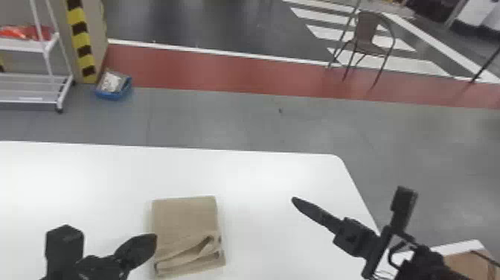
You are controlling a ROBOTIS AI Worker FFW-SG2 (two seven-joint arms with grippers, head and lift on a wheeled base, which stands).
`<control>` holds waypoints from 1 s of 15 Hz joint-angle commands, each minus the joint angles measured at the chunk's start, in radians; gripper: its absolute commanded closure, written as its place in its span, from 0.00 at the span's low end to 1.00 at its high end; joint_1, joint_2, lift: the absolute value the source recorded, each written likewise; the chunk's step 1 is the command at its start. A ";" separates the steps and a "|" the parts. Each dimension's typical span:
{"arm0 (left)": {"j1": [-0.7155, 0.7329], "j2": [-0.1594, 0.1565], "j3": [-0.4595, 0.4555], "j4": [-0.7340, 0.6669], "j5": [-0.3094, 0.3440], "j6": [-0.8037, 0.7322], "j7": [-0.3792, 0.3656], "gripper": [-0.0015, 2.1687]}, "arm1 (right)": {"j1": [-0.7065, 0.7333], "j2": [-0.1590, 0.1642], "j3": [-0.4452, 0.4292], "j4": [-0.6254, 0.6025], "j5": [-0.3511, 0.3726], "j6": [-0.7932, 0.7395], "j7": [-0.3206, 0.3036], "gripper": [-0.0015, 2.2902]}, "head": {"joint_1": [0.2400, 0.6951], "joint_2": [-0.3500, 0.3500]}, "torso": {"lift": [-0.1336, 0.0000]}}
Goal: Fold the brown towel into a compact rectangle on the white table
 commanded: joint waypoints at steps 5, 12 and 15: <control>0.047 0.011 0.058 -0.199 -0.025 -0.111 0.121 0.02 | 0.027 0.001 0.015 0.017 0.155 -0.383 0.000 0.00 | 1.00 0.10 | 1.00; 0.044 -0.003 0.047 -0.182 -0.105 -0.403 0.351 0.01 | 0.019 0.001 0.032 0.115 0.244 -0.690 -0.013 0.04 | 1.00 0.14 | 1.00; 0.028 -0.037 0.003 -0.139 -0.135 -0.498 0.446 0.01 | 0.054 0.001 0.115 0.118 0.244 -0.858 -0.087 0.04 | 1.00 0.16 | 1.00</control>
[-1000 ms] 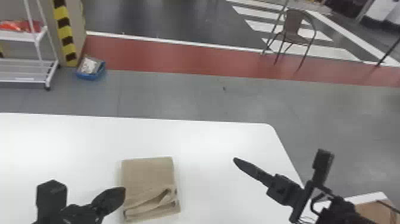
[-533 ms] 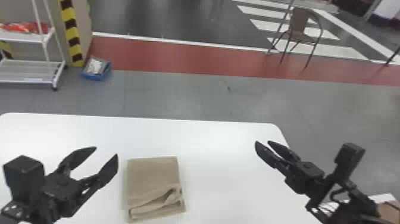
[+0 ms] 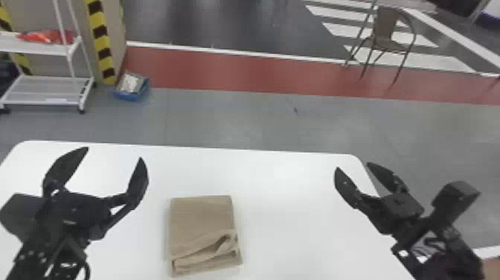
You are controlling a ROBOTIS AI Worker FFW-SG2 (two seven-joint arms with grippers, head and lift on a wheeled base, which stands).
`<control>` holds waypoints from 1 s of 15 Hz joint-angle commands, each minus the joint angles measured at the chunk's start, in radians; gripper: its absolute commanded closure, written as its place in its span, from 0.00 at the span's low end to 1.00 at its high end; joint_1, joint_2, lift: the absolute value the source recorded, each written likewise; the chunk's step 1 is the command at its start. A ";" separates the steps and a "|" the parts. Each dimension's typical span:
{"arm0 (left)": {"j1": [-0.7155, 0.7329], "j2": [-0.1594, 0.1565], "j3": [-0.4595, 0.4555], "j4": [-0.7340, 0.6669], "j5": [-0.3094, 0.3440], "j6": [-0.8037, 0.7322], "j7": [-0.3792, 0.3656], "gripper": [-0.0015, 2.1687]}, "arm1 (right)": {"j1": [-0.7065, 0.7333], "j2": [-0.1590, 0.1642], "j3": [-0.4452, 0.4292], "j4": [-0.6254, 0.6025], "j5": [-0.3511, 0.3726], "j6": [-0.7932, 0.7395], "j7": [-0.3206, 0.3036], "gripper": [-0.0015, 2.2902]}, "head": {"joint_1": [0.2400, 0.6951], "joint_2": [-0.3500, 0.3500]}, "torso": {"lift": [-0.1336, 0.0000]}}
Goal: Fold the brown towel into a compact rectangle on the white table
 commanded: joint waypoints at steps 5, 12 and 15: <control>0.000 -0.041 -0.011 0.020 -0.013 0.002 0.025 0.01 | 0.074 0.001 0.156 0.029 0.013 -0.217 -0.143 0.04 | 1.00 0.21 | 1.00; -0.013 -0.001 0.061 -0.041 0.063 0.204 0.015 0.01 | 0.074 0.001 0.141 0.015 0.001 -0.095 -0.170 0.04 | 1.00 0.26 | 1.00; -0.017 0.008 0.064 -0.044 0.073 0.207 0.016 0.01 | 0.074 0.001 0.131 0.010 -0.004 -0.086 -0.175 0.04 | 1.00 0.29 | 1.00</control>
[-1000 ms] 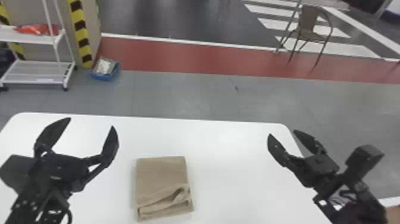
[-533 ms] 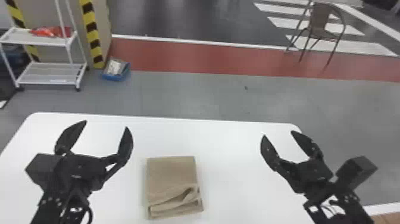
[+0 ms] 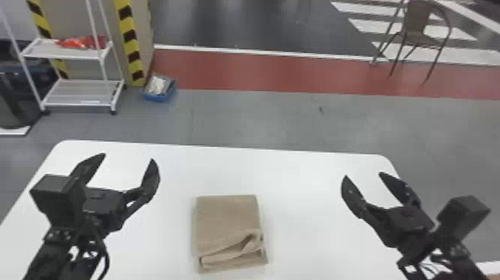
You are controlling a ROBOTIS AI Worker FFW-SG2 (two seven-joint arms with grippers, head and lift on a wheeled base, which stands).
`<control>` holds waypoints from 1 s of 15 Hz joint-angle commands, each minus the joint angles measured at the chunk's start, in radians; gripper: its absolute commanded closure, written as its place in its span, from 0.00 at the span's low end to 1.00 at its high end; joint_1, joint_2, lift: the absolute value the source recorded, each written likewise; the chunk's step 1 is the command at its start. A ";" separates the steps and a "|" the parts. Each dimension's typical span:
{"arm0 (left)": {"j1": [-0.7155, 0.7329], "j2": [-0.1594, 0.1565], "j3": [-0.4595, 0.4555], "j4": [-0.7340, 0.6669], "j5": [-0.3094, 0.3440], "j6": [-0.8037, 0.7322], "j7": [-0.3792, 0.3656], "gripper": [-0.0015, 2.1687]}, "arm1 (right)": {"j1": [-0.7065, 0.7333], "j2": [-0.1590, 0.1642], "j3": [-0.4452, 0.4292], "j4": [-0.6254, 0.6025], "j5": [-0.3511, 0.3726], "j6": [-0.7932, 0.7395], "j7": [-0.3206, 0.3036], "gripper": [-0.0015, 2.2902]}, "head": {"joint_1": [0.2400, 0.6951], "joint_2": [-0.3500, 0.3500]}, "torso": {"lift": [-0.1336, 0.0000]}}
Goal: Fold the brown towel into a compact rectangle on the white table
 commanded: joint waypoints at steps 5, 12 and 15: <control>-0.009 -0.001 0.001 0.011 0.025 0.000 0.011 0.01 | -0.014 0.001 -0.006 0.006 -0.006 0.008 -0.019 0.04 | 1.00 0.29 | 1.00; 0.000 -0.005 0.003 0.013 0.017 -0.009 0.013 0.01 | -0.017 0.001 -0.003 0.012 -0.012 -0.007 -0.027 0.04 | 1.00 0.28 | 1.00; 0.010 -0.005 0.007 0.008 0.014 -0.028 0.013 0.01 | -0.017 0.001 0.000 0.009 -0.012 -0.007 -0.027 0.04 | 1.00 0.29 | 1.00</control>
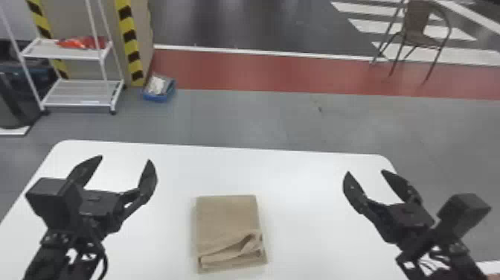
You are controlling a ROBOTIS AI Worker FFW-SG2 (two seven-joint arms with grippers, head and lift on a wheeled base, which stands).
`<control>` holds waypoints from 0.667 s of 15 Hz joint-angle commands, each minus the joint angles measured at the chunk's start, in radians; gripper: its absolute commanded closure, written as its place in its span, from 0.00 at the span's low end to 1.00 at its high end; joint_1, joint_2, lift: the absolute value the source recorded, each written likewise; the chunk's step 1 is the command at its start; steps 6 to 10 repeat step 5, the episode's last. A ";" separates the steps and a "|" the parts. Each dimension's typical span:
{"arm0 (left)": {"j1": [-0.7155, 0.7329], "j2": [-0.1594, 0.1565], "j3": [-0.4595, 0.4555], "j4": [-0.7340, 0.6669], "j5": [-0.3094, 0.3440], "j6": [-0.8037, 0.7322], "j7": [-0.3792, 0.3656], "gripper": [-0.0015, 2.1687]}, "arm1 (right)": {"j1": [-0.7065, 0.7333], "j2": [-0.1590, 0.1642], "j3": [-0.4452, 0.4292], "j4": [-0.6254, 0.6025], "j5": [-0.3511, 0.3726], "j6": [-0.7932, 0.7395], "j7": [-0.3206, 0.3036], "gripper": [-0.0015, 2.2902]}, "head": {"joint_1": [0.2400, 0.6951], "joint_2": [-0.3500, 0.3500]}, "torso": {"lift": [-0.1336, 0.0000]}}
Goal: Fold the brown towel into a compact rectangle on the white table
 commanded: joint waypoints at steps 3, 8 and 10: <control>0.007 0.002 0.003 -0.008 -0.002 -0.012 0.000 0.01 | 0.006 0.001 0.004 -0.014 0.000 0.001 -0.003 0.04 | 1.00 0.29 | 1.00; 0.008 0.002 0.002 -0.007 -0.001 -0.012 -0.002 0.01 | 0.006 0.001 0.005 -0.012 0.000 0.004 -0.006 0.04 | 1.00 0.30 | 1.00; 0.008 0.002 0.002 -0.007 -0.001 -0.012 -0.002 0.01 | 0.006 0.001 0.005 -0.012 0.000 0.004 -0.006 0.04 | 1.00 0.30 | 1.00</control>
